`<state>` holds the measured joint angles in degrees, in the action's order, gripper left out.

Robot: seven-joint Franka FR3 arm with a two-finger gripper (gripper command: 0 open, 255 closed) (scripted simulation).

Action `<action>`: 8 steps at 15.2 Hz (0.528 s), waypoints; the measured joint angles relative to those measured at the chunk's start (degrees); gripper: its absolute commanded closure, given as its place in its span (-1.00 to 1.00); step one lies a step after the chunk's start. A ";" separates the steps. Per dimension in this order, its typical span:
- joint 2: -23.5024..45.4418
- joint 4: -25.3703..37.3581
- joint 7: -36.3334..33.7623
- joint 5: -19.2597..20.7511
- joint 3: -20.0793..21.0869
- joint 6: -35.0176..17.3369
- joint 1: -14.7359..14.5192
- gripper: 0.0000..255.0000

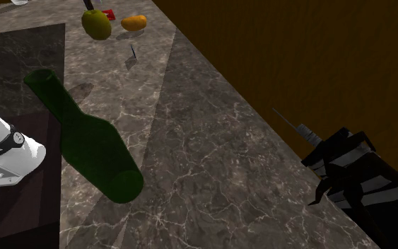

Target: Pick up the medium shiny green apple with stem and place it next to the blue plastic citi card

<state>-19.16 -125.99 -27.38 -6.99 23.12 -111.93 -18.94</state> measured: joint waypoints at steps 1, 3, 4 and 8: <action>0.25 -0.54 -0.01 0.05 0.08 -0.78 0.02 1.00; 0.38 -2.02 0.02 -0.01 0.20 -2.37 -0.02 1.00; 0.58 -2.62 -0.07 0.00 0.33 -3.17 -0.04 1.00; 1.47 -5.11 -0.34 0.08 0.81 -6.52 -0.09 1.00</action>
<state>-17.69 -131.10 -27.71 -6.91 23.93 -118.45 -19.04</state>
